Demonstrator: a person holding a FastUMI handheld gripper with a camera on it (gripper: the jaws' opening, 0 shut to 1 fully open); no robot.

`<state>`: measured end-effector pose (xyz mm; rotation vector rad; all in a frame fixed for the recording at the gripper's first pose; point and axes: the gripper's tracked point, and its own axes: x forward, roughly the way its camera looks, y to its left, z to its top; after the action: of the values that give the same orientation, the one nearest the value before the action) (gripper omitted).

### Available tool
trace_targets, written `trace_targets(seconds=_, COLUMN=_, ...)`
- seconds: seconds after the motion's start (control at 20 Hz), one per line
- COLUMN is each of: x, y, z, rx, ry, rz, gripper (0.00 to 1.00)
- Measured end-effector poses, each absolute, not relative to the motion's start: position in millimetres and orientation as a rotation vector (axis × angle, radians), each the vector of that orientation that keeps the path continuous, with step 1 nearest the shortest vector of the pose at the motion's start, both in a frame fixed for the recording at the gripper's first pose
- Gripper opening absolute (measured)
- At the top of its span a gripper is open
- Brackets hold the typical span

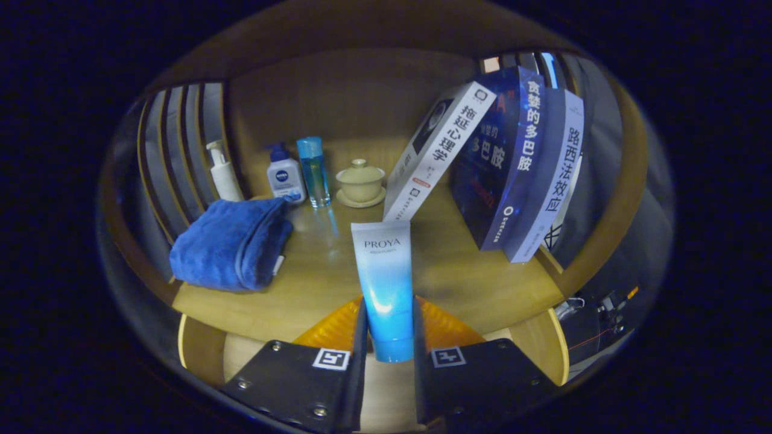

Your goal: Pull open the drawer, take out the items inside it, and place them on the countertop above the cabinet.

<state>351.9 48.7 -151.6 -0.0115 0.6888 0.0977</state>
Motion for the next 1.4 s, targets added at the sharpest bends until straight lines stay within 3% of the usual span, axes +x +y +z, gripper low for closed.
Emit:
trace_targets(seconds=0.3, x=370, y=52, z=-160, rx=0.027, ry=0.658, rz=0.107, gripper=0.35)
trace_targets(seconds=0.45, x=366, y=53, z=-152, rx=0.006, ry=0.635, rz=0.119, gripper=0.44)
trace_targets(seconds=0.7, x=357, y=58, z=-103, rx=0.066, ry=0.475, rz=0.125, gripper=0.73)
trace_targets(seconds=0.95, x=291, y=47, z=-48, rx=0.033, ry=0.295, rz=0.088, gripper=0.90)
trace_targets(seconds=1.05, x=258, y=38, z=-34, rx=0.029, ry=0.235, rz=0.062, gripper=0.90)
trace_targets(seconds=1.2, x=208, y=26, z=-27, rx=0.040, ry=0.169, rz=0.023, gripper=1.00)
trace_targets(seconds=1.4, x=149, y=13, z=-39, rx=0.082, ry=0.106, rz=-0.006, gripper=1.00)
